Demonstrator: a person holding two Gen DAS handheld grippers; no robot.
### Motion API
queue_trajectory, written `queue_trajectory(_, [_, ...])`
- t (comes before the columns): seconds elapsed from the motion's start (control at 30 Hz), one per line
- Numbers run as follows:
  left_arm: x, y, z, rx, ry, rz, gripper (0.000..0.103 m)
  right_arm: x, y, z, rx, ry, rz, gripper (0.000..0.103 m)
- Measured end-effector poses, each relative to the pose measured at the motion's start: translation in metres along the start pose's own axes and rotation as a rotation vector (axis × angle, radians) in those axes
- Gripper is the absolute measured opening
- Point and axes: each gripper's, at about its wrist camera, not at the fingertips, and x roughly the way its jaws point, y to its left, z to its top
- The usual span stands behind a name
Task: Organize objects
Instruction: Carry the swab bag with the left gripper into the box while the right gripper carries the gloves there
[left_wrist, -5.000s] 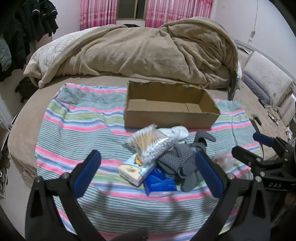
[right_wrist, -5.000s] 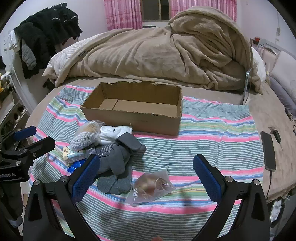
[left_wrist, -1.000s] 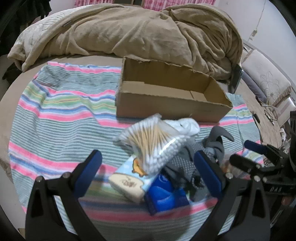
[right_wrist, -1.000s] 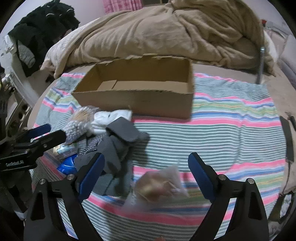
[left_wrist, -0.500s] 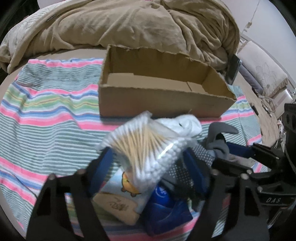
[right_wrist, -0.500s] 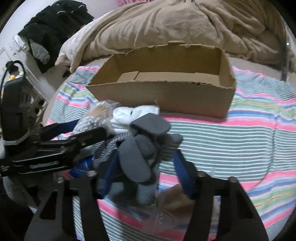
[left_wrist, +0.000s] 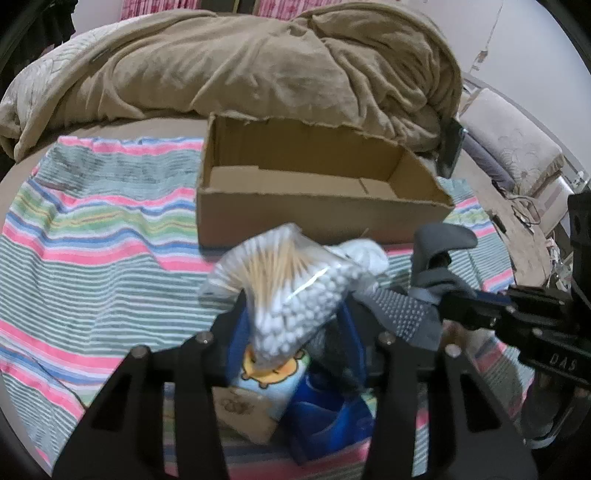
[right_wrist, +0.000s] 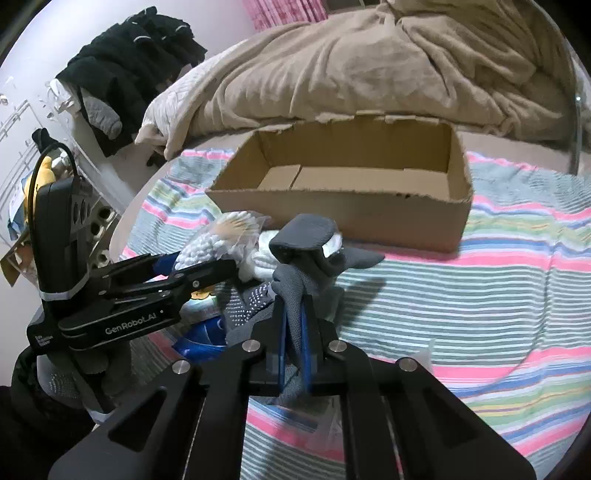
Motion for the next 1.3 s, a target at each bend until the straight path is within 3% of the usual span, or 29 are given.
queue_trajectory(0.5, [-0.055, -0.013, 0.023, 0.022, -0.123, -0.021, 0.045, -0.056, 0.003, 0.023, -0.038, -0.128, -0.051, 0.006])
queue_trajectory(0.73, [-0.060, -0.015, 0.044, 0.047, -0.159, -0.006, 0.045, -0.071, -0.008, 0.049, -0.063, -0.186, -0.092, 0.006])
queue_trajectory(1.0, [-0.044, -0.010, 0.073, 0.062, -0.180, 0.015, 0.045, -0.062, -0.029, 0.084, -0.078, -0.216, -0.137, 0.006])
queue_trajectory(1.3, [0.005, -0.005, 0.091, 0.095, -0.137, 0.042, 0.045, -0.012, -0.054, 0.101, -0.070, -0.141, -0.155, 0.006])
